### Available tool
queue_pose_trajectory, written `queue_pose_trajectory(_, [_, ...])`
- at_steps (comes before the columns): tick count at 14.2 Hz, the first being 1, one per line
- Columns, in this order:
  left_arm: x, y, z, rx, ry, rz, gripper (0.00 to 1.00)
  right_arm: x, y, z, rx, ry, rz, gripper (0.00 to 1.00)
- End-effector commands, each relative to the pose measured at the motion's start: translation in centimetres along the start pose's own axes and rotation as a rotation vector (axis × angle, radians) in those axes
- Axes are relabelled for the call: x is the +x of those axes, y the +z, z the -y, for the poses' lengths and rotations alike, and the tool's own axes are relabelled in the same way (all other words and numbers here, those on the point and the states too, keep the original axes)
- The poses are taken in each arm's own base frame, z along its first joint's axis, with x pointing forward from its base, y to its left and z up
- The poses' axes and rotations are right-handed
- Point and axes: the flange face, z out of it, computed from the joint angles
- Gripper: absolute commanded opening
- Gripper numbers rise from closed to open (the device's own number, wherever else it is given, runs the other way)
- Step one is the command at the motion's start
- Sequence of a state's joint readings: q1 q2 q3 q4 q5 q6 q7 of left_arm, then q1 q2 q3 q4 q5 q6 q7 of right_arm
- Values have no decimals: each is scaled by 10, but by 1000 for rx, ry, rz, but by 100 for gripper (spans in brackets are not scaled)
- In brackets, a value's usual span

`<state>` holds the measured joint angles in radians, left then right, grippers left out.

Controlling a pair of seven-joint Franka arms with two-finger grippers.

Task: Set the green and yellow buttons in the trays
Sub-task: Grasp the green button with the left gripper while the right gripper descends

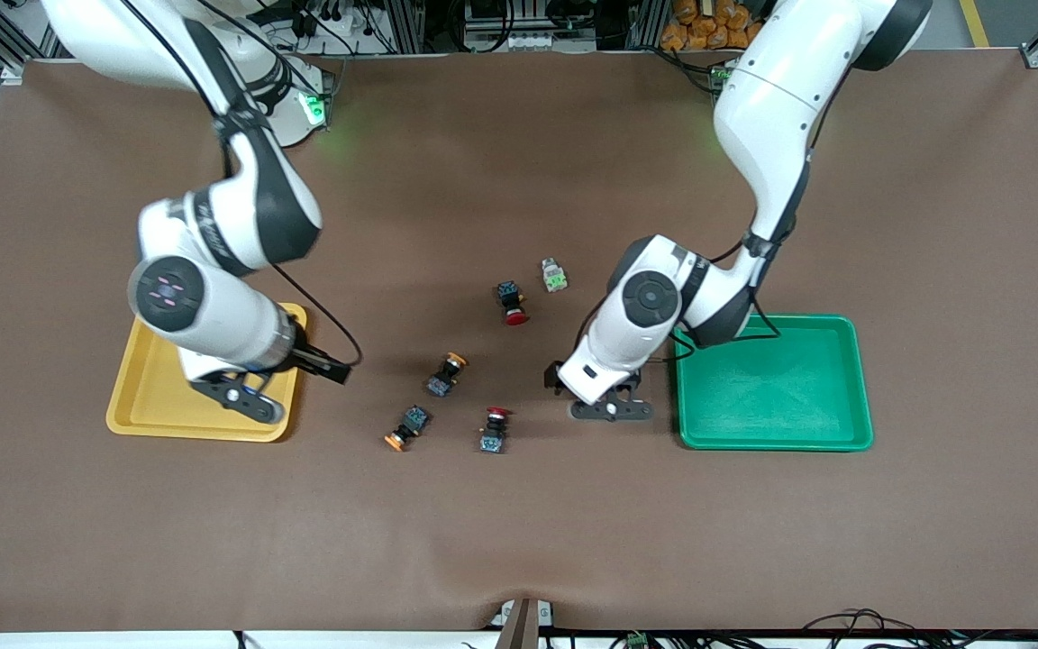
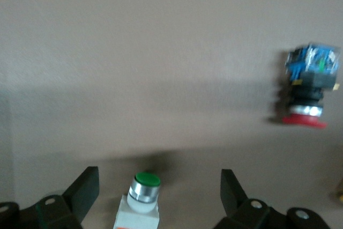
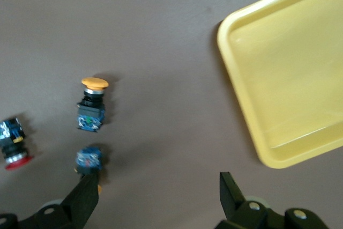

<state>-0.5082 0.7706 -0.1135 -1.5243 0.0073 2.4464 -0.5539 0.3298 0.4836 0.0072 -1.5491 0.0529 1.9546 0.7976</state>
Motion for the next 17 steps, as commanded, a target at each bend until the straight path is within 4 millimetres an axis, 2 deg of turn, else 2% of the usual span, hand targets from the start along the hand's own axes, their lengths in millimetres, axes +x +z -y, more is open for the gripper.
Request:
queue_pose_trajectory(1, [-10, 13, 9, 63, 97, -7, 100, 14, 32, 32, 3, 101, -11, 100])
queue_pose_trajectory(2, [-14, 19, 11, 89, 131, -7, 100, 17, 45, 38, 8, 129, -13, 100])
queue_pose_trajectory(3, [-18, 24, 14, 107, 151, -4, 91, 15, 58, 45, 14, 142, -19, 100])
queue_pose_trajectory(4, [-20, 24, 11, 106, 156, -4, 88, 15, 66, 50, 29, 141, -32, 100])
queue_pose_trajectory(6, [-22, 27, 12, 108, 155, 0, 89, 16, 86, 58, 52, 141, -45, 100])
queue_pose_trajectory(10, [-28, 29, 5, 106, 159, 4, 86, -11, 132, 106, 80, 81, -86, 100])
queue_pose_trajectory(11, [-30, 33, 5, 110, 161, 11, 79, -17, 145, 115, 68, 60, -89, 100])
queue_pose_trajectory(12, [-31, 35, 5, 111, 165, 13, 66, -22, 156, 120, 49, 35, -102, 100])
queue_pose_trajectory(13, [-30, 34, 5, 110, 167, 11, 44, -18, 161, 117, 32, 27, -115, 100])
queue_pose_trajectory(14, [-29, 32, 5, 107, 167, 8, 5, -16, 167, 114, 20, 24, -116, 100])
queue_pose_trajectory(15, [-26, 26, 3, 98, 158, 1, 0, -13, 173, 112, 11, 25, -116, 100])
queue_pose_trajectory(16, [-23, 20, 4, 98, 151, 1, 0, -11, 177, 110, 6, 27, -114, 100])
queue_pose_trajectory(17, [-16, 15, 14, 103, 136, 1, 0, -8, 179, 109, 12, 31, -119, 100])
